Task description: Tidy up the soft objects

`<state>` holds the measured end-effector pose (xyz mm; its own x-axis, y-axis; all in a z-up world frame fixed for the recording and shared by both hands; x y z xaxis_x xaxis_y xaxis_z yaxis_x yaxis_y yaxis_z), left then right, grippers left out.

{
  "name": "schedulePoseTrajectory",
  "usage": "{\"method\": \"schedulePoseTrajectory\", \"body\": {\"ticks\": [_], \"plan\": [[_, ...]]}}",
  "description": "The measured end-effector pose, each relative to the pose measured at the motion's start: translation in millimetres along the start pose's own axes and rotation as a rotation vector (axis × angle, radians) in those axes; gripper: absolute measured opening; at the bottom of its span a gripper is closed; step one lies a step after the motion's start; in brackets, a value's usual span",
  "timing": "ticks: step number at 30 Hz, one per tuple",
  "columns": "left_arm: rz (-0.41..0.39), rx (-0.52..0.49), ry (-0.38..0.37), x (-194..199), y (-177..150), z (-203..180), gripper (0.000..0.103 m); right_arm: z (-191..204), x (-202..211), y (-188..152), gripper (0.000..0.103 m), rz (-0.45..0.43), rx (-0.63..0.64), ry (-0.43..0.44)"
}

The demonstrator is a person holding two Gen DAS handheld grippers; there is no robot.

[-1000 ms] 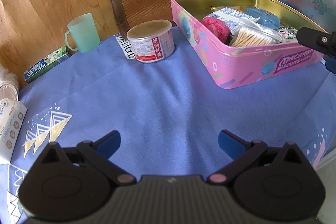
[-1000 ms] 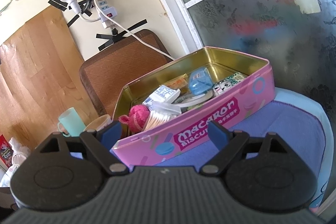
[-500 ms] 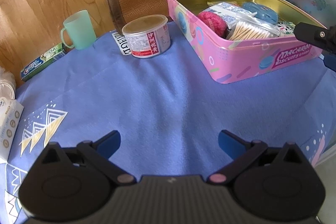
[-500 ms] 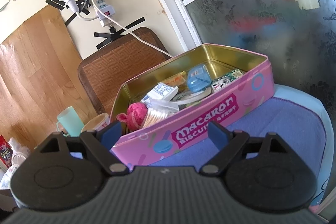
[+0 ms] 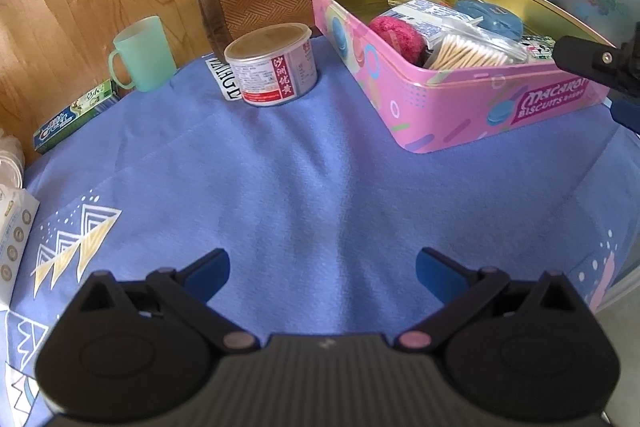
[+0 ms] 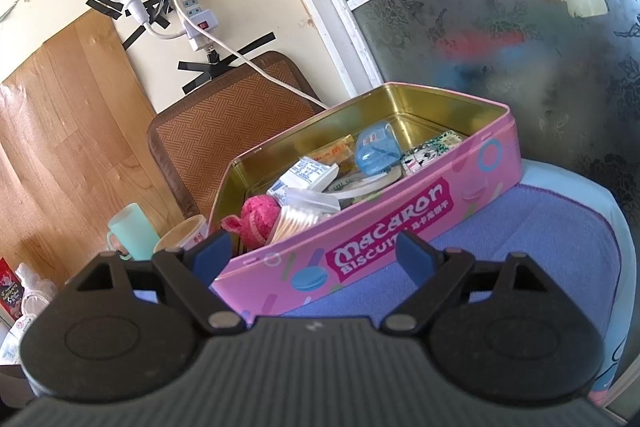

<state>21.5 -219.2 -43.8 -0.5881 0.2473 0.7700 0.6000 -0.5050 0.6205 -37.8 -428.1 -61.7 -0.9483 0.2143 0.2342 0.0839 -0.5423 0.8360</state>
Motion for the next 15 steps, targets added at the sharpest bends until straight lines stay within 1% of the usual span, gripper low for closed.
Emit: {"method": "schedulePoseTrajectory", "body": {"ticks": [15], "plan": [[-0.010,0.012,-0.006,3.2,2.1,3.3,0.103,3.8,0.7,0.7,0.091,-0.005,0.015,0.003]]}}
Point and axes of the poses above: each gripper's, at about its wrist camera, not at the fingertips, and x roughly against the way its jaws point, z to its left, y to its top, the point moved 9 cm from there along -x, roughly the way its jaws point, and after that the axes turned 1 degree about -z, right-handed, at the moved point
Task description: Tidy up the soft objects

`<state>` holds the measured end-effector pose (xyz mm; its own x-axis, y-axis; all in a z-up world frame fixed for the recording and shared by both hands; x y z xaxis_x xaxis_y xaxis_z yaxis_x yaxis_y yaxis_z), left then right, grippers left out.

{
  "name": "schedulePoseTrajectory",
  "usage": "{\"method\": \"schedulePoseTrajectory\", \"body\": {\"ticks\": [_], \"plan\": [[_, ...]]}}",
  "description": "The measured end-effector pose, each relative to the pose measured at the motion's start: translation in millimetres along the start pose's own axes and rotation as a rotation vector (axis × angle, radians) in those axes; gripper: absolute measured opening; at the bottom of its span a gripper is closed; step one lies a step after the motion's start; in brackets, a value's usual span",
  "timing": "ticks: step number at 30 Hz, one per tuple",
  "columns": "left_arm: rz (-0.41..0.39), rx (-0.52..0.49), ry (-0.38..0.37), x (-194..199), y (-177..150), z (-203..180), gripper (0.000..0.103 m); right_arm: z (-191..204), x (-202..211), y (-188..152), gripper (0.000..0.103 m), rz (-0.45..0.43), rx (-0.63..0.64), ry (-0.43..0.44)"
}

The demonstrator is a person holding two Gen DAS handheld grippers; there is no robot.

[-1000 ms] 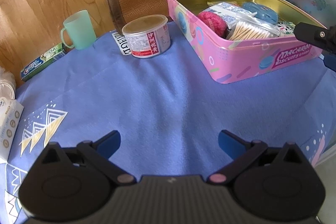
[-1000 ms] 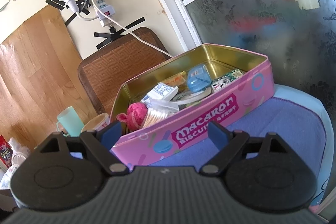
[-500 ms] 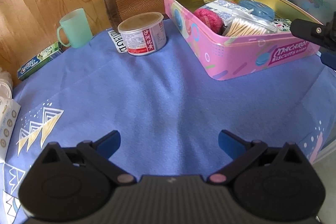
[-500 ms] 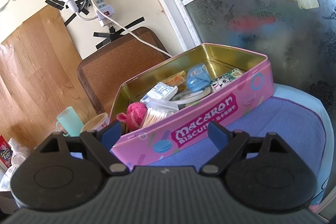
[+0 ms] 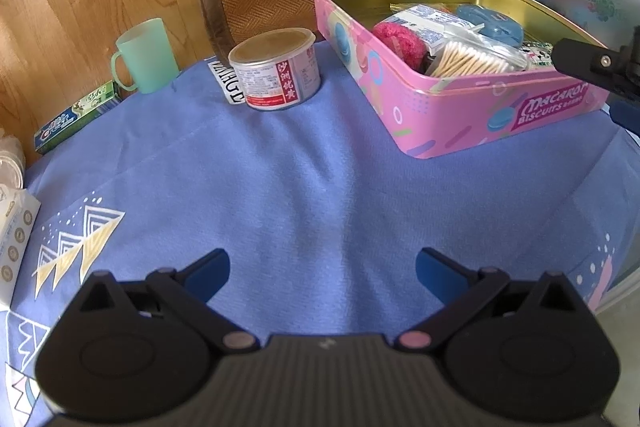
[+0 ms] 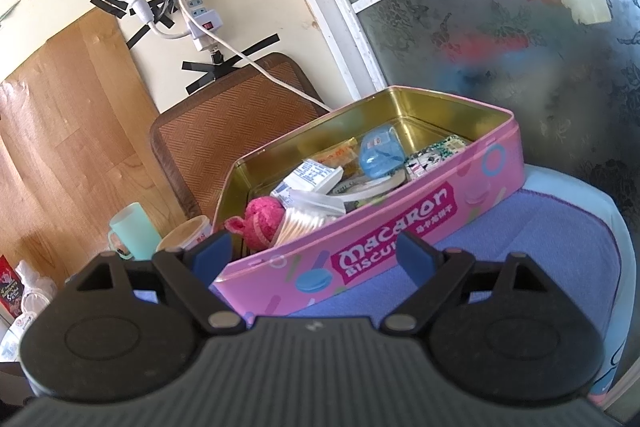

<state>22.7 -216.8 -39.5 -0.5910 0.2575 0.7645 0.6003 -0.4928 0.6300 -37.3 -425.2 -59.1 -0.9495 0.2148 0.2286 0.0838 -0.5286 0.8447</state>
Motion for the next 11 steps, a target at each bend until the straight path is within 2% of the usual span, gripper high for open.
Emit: {"method": "schedulePoseTrajectory", "body": {"ticks": [5,11], "plan": [[-0.015,0.008,-0.002,2,2,3,0.103,3,0,1,0.091,-0.001,0.009,0.002],[-0.091,0.034,-0.046,15,10,7,0.103,7,1,2,0.091,-0.009,0.029,-0.002]]}}
Point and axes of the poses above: each gripper's, at about its wrist camera, not at the fingertips, and x roughly against the way its jaws point, z to its left, y to its top, the point moved 9 cm from there along -x, roughly the way its jaws point, and after that the axes turned 1 degree about -z, right-handed, at the moved point
